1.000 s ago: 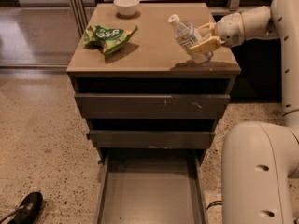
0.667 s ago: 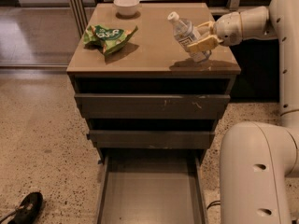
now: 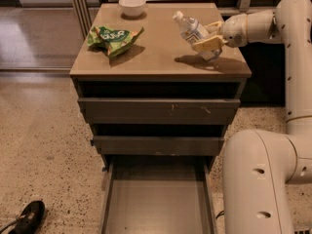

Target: Pick blue plastic bottle from bottom drawer and place on counter

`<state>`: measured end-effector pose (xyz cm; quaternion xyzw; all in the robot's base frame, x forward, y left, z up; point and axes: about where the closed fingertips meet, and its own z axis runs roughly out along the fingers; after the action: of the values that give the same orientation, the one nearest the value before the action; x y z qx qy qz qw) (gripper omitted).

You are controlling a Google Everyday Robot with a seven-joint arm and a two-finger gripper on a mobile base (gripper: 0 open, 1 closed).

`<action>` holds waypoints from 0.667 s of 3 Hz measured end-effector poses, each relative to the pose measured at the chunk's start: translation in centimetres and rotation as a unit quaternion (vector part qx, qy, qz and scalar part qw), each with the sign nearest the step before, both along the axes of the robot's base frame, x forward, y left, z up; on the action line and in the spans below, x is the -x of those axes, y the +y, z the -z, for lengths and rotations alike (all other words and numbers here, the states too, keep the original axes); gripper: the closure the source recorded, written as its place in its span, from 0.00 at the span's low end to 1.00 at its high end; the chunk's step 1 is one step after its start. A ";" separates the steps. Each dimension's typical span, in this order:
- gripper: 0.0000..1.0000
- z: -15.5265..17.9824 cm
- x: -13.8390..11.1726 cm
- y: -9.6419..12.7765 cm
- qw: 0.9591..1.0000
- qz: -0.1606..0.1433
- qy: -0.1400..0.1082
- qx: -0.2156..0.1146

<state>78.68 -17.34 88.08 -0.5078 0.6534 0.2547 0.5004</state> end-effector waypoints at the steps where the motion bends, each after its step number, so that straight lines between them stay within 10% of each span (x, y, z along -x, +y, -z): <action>1: 1.00 0.3 -0.3 0.7 1.000 0.000 0.007 0.002; 2: 1.00 0.3 -0.3 0.7 1.000 0.000 0.007 0.002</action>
Offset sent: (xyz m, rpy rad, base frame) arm 0.0492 0.0210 -0.0318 -0.0245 0.0831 -0.0103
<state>79.02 -16.61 87.81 -0.5067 0.6573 0.2568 0.4952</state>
